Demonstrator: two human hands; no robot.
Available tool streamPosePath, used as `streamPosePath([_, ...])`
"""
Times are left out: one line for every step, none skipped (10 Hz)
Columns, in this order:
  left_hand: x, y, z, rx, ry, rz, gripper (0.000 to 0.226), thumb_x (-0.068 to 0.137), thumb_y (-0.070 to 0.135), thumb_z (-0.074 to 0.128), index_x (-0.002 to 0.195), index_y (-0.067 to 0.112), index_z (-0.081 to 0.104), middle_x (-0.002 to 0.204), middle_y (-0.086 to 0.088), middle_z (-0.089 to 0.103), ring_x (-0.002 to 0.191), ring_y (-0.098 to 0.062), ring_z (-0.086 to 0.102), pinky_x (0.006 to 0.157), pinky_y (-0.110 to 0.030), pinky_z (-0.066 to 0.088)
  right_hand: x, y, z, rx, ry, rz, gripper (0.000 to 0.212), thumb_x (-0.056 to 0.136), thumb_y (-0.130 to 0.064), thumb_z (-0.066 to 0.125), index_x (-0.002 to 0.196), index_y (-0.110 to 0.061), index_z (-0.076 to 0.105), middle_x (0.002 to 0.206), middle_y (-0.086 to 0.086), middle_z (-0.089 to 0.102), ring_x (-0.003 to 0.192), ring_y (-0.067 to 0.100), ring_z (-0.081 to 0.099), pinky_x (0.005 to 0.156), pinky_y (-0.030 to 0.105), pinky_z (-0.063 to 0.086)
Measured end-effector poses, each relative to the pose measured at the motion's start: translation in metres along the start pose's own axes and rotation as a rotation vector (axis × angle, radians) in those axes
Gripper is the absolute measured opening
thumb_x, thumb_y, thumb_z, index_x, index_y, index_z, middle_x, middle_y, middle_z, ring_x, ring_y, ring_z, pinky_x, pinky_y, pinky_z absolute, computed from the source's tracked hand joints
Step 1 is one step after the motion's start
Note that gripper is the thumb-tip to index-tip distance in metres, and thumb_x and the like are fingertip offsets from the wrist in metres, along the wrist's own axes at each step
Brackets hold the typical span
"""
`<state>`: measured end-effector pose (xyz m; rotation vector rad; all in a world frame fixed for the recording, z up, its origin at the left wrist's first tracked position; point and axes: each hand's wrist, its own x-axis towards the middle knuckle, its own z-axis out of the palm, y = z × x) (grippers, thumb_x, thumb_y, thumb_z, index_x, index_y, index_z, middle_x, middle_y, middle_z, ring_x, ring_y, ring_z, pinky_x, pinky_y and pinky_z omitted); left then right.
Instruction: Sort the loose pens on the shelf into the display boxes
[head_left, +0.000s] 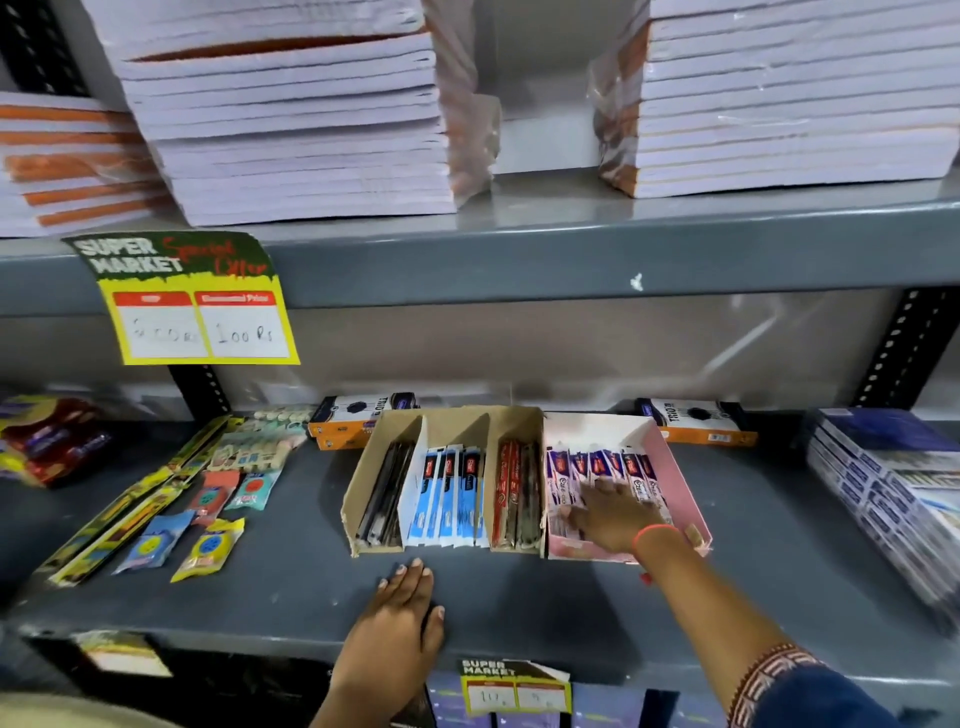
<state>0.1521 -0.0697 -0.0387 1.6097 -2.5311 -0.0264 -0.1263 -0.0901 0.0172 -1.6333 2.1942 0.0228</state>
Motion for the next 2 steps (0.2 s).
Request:
streamPosePath([0.005, 0.007, -0.017, -0.052, -0.224, -0.061, 0.056, 0.102, 0.041, 0.023, 0.15, 0.015, 0.011, 0.159, 0.001, 0.005, 0.145, -0.016, 0.006, 0.115, -0.031, 0.017, -0.017, -0.001, -0.013, 0.137, 0.145, -0.019, 0.062, 0.097, -0.042, 0.029, 0.152, -0.022, 0.007, 0.162, 0.004, 0.002, 0.149, 0.025, 0.001, 0.119, 0.052, 0.008])
streamPosePath([0.003, 0.018, -0.032, 0.028, -0.331, -0.069, 0.06, 0.1, 0.045, 0.024, 0.149, 0.011, 0.015, 0.158, -0.004, 0.014, 0.14, -0.022, 0.027, 0.108, -0.037, 0.035, -0.042, -0.003, -0.015, 0.133, 0.306, -0.043, 0.062, 0.098, -0.039, 0.03, 0.151, -0.017, 0.007, 0.161, 0.006, 0.008, 0.149, 0.022, 0.006, 0.12, 0.048, 0.011])
